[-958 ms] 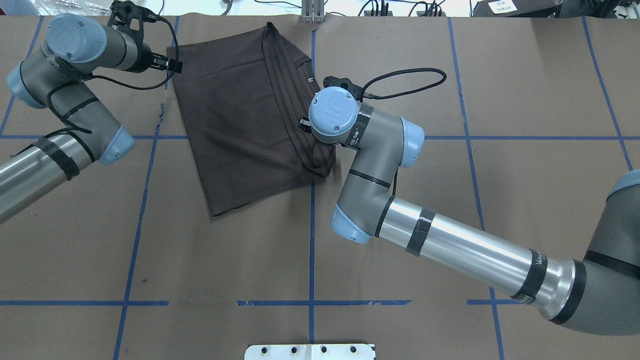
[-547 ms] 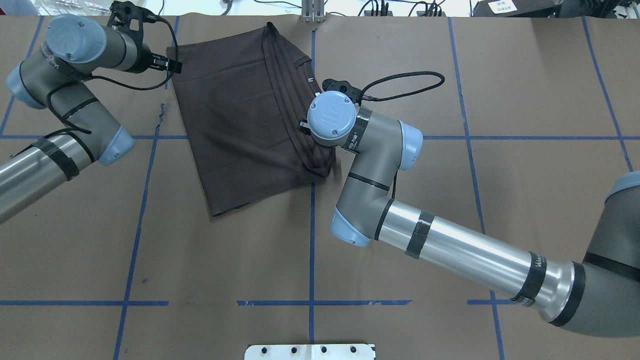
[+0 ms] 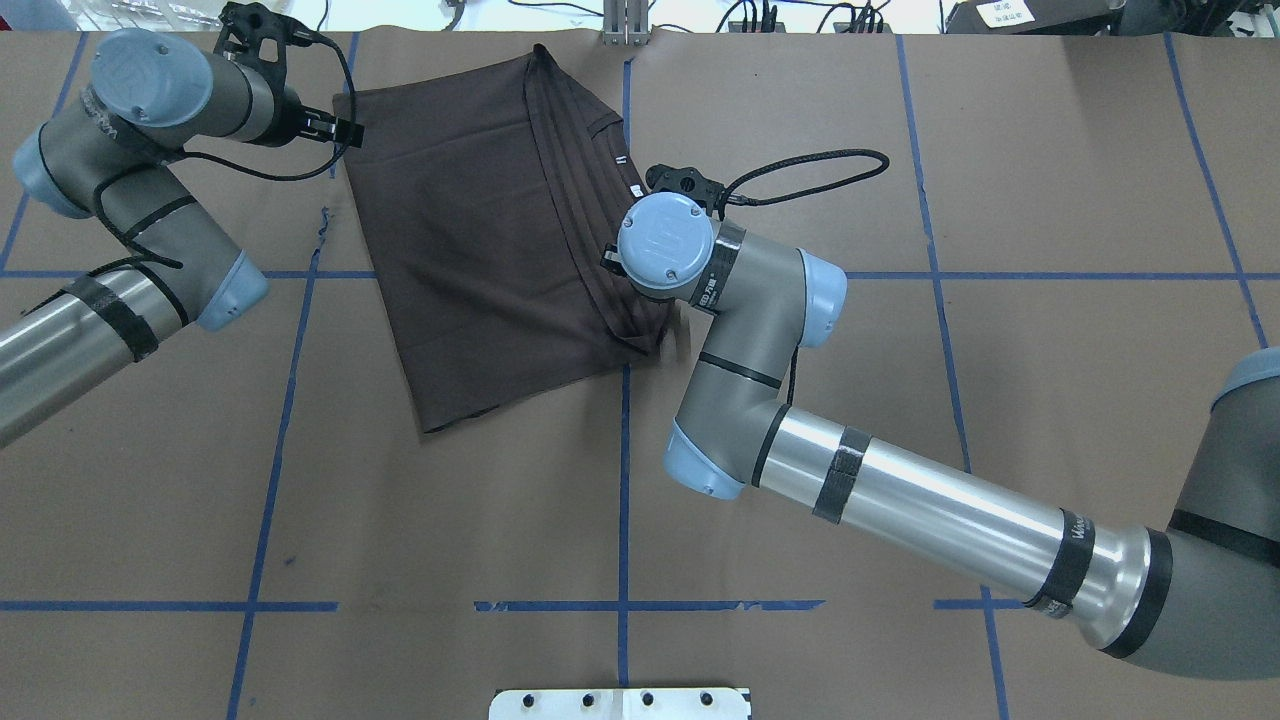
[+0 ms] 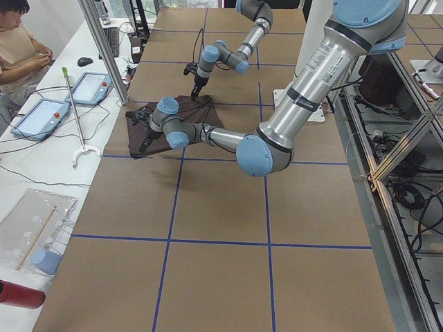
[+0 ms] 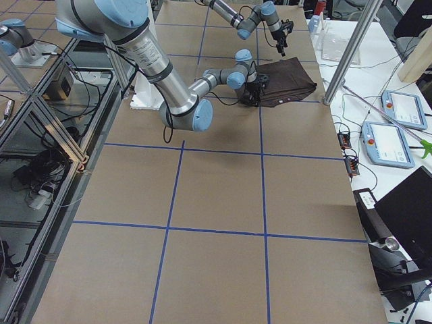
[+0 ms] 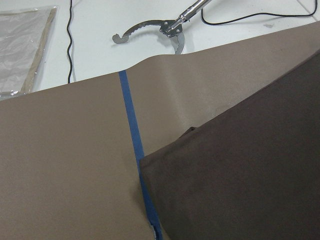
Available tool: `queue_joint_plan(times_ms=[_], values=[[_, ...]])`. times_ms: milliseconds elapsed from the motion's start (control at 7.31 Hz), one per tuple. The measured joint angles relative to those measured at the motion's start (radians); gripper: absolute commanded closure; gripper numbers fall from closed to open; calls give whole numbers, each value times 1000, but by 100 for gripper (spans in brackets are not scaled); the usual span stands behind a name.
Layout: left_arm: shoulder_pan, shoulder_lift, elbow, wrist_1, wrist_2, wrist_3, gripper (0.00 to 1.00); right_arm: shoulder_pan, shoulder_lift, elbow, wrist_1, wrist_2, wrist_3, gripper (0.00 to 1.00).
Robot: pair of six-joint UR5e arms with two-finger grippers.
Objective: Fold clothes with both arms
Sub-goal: 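Move the right gripper to the collar corner and fold it diagonally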
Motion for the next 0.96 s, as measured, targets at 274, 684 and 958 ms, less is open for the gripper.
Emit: queue_joint_plan(times_ms=[274,684,958], values=[[0,0,0,0,0,0,0,0,2,-2,-10,-2,0,100],[0,0,0,-1,0,-1,0,-1,8,5,-32,-2,-2,100],[1,4,-3,-2,1,-1,0,0,9,16,-43,-1,-2,100]])
